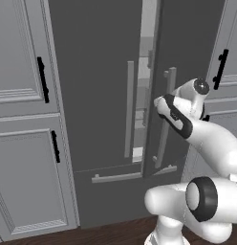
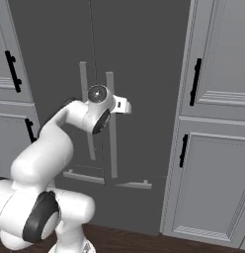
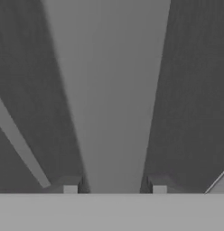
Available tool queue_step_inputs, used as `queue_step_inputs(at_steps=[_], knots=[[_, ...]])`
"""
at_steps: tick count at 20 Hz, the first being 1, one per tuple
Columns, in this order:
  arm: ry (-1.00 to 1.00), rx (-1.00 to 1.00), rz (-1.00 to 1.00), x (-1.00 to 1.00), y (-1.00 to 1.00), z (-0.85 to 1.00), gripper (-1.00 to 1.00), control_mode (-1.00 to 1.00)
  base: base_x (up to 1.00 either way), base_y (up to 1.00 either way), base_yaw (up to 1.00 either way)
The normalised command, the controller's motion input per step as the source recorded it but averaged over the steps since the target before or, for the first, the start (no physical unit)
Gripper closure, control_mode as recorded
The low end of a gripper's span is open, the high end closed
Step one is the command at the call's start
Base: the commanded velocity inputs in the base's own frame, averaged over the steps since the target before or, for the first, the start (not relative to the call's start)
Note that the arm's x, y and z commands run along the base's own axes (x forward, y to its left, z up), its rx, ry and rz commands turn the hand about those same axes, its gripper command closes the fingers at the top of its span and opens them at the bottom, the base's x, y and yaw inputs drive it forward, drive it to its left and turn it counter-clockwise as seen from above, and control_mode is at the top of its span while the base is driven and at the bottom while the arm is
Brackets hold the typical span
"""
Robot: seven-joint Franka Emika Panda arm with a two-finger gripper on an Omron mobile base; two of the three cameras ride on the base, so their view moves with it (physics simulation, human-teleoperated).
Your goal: Take the strawberry from the fridge and place it on top of the pancake, located on the dining counter.
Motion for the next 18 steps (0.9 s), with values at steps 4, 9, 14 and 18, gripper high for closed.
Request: queue_step_inputs(at_steps=[4,9,14,18], knots=[[0.22,-0.01,0.0,-0.12,-0.08,-0.24,-1.0,-1.0,0.0,0.0,0.0],[0.01,-0.01,0.0,-0.39,0.0,0.09,-1.0,-1.0,0.0,0.0,0.0],[-0.03,-0.11,-0.02,-0.86,0.0,0.35,-1.0,-1.0,0.0,0.0,0.0],[0.0,-0.17,-0.01,-0.49,0.34,0.41,-1.0,-1.0,0.0,0.0,0.0]])
